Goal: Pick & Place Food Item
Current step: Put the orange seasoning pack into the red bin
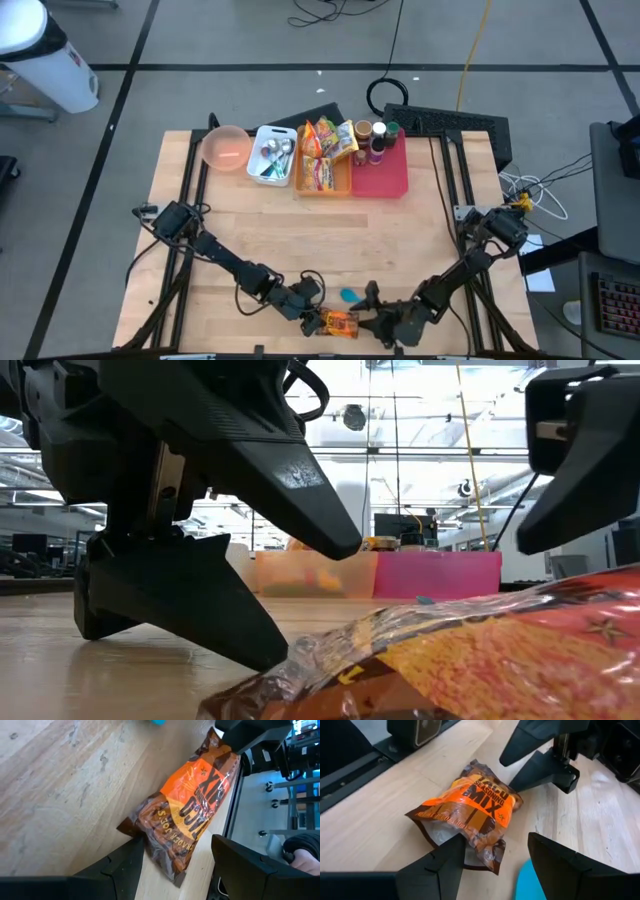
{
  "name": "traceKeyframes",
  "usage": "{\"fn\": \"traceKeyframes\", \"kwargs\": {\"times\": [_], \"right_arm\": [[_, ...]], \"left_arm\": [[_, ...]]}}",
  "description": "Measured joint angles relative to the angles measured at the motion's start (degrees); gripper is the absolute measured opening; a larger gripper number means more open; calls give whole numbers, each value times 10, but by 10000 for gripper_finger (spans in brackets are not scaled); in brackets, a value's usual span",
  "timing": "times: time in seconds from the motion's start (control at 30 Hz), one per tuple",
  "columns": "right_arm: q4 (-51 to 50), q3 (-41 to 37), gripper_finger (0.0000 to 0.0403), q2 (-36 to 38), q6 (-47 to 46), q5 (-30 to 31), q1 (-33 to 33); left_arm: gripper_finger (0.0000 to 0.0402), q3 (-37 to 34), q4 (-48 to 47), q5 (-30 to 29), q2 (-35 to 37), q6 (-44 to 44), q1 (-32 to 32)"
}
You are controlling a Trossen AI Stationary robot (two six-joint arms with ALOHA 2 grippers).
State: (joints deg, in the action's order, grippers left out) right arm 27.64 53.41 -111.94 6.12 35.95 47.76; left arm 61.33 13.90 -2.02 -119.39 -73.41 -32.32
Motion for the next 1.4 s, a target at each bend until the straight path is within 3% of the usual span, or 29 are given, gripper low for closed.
{"fn": "traceKeyframes", "kwargs": {"times": [0.97,1.4], "right_arm": [[-81,0,210,0,-108,12,19],[-48,0,210,0,-76,15,19]], "left_arm": [[240,2,-41,51,5,7,3],[116,0,-111,49,36,39,2]]}}
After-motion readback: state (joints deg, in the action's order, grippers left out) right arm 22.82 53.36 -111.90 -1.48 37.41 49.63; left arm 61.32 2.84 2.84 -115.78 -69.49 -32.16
